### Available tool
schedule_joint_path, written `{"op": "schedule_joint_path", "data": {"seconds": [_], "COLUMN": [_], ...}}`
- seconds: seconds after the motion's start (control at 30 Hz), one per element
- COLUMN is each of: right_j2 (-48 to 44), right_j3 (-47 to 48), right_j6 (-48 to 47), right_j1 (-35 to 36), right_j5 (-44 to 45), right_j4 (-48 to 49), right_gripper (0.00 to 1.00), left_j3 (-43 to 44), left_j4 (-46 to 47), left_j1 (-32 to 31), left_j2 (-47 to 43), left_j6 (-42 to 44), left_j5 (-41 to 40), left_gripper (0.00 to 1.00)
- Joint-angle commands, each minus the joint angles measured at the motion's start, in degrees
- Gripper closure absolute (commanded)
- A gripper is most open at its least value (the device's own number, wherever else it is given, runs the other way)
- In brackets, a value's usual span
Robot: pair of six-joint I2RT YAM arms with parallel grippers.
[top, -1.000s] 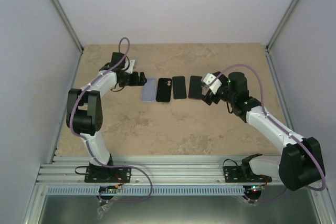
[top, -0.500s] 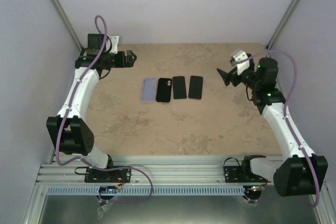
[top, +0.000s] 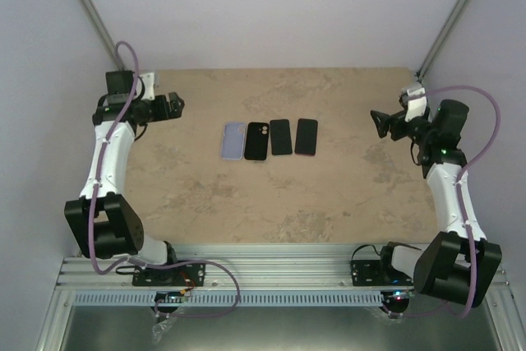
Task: Take the phone out of the phone case
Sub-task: Reset both arms
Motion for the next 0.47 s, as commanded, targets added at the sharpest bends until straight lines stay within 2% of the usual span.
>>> {"op": "schedule_joint_path", "data": {"seconds": [0.0,0.17,0.43], "right_j2": [1.6,2.5,2.7], "right_j3": [-3.5,-5.7,-6.0], "right_j6": [1.3,2.1,2.4], "right_j1": [-2.2,-3.2,-3.3], "right_j5": [-2.4,-1.7,-0.7], "right_j4": [1.9,3.6,4.3], "right_gripper": [0.02,0.02,0.02], "left_j3": [-3.4,-6.1,-6.7], "left_j4": [3.8,6.0,7.3], "left_j1": [3.7,6.3,6.4], "left_j2": [-0.3,0.2,0.3], "left_j6": [1.1,0.9,0.1], "left_j5": [2.4,2.8,1.9], "left_gripper": [0.00,0.01,0.00]}}
